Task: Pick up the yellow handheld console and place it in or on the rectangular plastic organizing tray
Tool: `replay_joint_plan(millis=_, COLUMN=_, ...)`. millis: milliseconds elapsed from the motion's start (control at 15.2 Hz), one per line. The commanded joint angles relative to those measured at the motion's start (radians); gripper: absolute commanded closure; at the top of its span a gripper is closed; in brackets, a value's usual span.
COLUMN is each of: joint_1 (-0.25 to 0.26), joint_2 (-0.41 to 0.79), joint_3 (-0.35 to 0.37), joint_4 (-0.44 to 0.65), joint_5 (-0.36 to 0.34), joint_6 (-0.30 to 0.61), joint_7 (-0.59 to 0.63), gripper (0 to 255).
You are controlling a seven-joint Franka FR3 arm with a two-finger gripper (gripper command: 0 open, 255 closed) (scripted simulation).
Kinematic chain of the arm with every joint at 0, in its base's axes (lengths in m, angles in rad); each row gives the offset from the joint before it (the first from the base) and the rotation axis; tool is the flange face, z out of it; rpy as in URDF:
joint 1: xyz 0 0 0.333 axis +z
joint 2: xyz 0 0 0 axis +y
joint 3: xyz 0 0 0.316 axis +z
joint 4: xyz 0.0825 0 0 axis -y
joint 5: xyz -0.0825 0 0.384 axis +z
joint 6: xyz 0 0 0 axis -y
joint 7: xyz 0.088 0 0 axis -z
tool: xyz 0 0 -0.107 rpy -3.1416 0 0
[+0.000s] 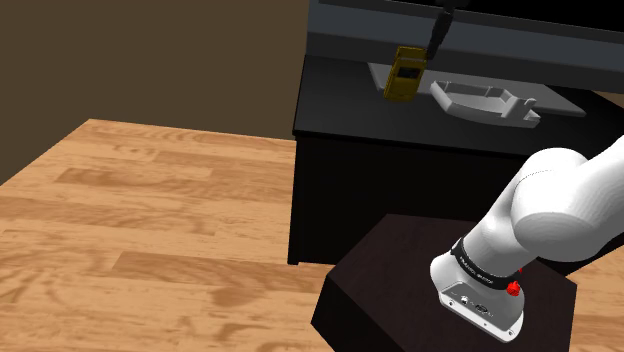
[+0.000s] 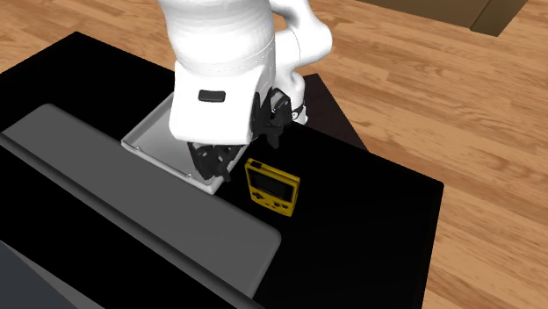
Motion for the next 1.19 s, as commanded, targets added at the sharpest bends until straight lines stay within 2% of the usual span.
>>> replay_joint_plan(millis=0, joint_1=-0.002, joint_2=-0.002, joint_3=-0.005, joint_4=-0.026, joint_5=-0.003, joint_6=0.026, joint_7=-0.002, gripper=0)
replay_joint_plan(millis=198, joint_1=-0.004, joint_2=-0.005, joint_3=-0.008, joint_4=-0.063, joint_5=-0.006, joint_6=0.059, joint_7=-0.001, gripper=0)
replay_joint_plan(millis=660, joint_1=-0.004, joint_2=-0.005, joint_3=-0.009, joint_4=-0.063, joint_5=-0.006, joint_6=0.059, joint_7=-0.001, gripper=0)
replay_joint_plan(millis=726, joint_1=-0.004, joint_2=-0.005, joint_3=-0.009, joint_4=-0.063, joint_5=-0.006, joint_6=0.059, joint_7=-0.001, gripper=255)
replay_joint_plan(millis=1122, joint_1=-0.004, joint_2=-0.005, joint_3=-0.009, joint_4=-0.063, joint_5=-0.006, joint_6=0.059, joint_7=-0.001, gripper=255)
